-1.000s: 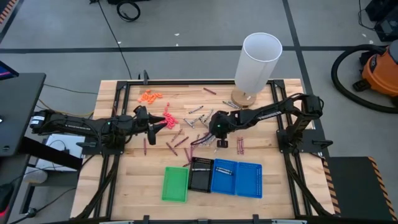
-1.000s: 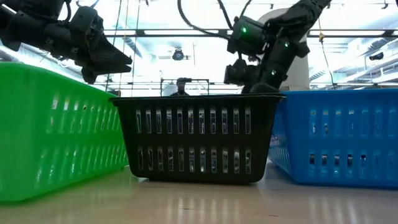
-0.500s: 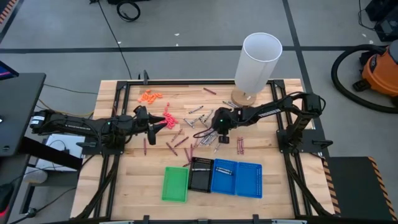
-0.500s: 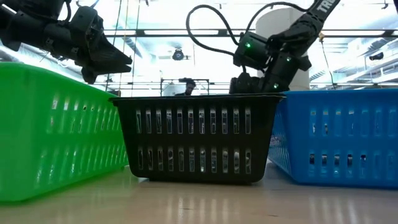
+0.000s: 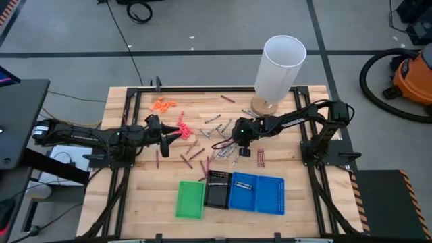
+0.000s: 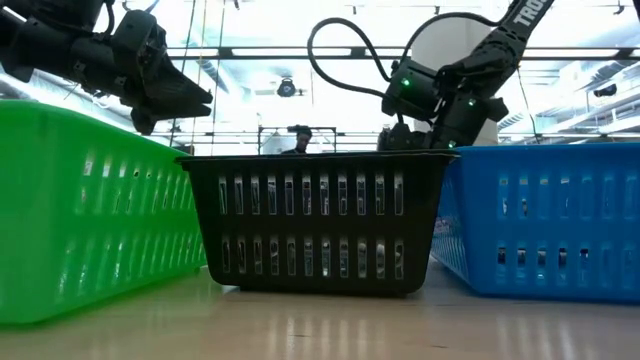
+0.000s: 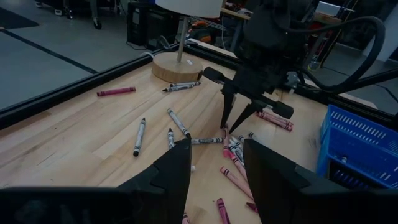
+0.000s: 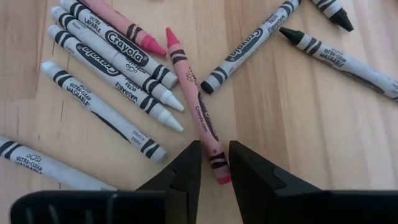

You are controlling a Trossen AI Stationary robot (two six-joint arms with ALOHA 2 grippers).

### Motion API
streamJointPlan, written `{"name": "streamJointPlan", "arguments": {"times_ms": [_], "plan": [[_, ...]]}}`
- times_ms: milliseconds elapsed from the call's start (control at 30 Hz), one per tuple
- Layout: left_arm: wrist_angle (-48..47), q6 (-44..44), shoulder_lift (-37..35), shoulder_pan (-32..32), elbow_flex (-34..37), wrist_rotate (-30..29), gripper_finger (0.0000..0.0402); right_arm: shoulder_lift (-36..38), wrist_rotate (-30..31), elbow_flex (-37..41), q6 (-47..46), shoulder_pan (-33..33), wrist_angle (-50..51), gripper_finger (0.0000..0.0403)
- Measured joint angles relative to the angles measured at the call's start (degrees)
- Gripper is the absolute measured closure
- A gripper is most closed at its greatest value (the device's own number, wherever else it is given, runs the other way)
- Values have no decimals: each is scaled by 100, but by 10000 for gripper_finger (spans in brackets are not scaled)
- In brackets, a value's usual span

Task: Sort crayons
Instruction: Put the pink crayon into the right blue bin

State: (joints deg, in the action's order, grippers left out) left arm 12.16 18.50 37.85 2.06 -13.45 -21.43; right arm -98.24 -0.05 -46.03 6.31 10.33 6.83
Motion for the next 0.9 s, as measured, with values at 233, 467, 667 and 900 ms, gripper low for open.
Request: {"name": "streamJointPlan", "arguments": {"times_ms": [233, 467, 667, 900], "plan": [[0, 0, 0, -2, 0, -1, 244, 6, 17, 1, -13, 0, 63, 360], [-2, 0, 0, -2, 0, -1, 244, 9, 35, 1, -2, 0, 69, 373], [-2, 1, 0, -1, 0, -1, 244, 110, 43, 22, -9, -15, 137, 372], [0, 0, 0, 1, 0, -1, 244, 536, 63, 27, -82, -148, 101, 371]]}}
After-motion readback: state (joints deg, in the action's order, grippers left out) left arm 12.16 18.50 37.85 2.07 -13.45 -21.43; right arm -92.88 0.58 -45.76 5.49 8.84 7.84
